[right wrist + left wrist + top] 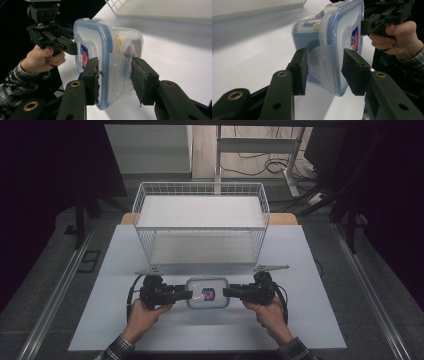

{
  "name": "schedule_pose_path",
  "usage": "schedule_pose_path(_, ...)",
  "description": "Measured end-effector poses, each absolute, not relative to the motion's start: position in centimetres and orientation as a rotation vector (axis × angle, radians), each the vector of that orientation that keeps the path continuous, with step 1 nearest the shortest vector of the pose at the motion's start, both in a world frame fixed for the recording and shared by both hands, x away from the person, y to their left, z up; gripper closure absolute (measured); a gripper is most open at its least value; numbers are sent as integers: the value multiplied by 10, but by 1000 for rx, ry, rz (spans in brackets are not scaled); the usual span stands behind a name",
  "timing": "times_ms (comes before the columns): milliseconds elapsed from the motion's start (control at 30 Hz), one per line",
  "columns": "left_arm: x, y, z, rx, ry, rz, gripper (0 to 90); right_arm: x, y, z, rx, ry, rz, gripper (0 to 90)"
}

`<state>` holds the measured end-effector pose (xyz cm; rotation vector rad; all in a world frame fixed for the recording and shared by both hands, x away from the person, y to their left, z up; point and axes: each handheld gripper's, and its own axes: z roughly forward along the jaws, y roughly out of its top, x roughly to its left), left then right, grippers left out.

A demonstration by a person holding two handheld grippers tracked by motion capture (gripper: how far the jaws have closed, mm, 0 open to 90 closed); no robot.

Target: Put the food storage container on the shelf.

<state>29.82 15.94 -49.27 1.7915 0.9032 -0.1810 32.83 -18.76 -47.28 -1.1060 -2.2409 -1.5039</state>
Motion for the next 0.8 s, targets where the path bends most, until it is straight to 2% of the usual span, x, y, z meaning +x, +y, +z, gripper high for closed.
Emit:
schedule_pose_path(200, 307, 158, -469, 1783, 898, -168, 569, 337, -188, -448, -1110, -2242, -1521, 584)
schedule_pose_path(433, 315, 162, -419, 1797, 886, -103, 568, 345, -185, -415, -1083, -2215, -1592, 584)
schedule_pose_path(800, 339, 160, -397, 1769, 879, -136, 572, 361, -189, -386, -1101, -2227, -1610, 584)
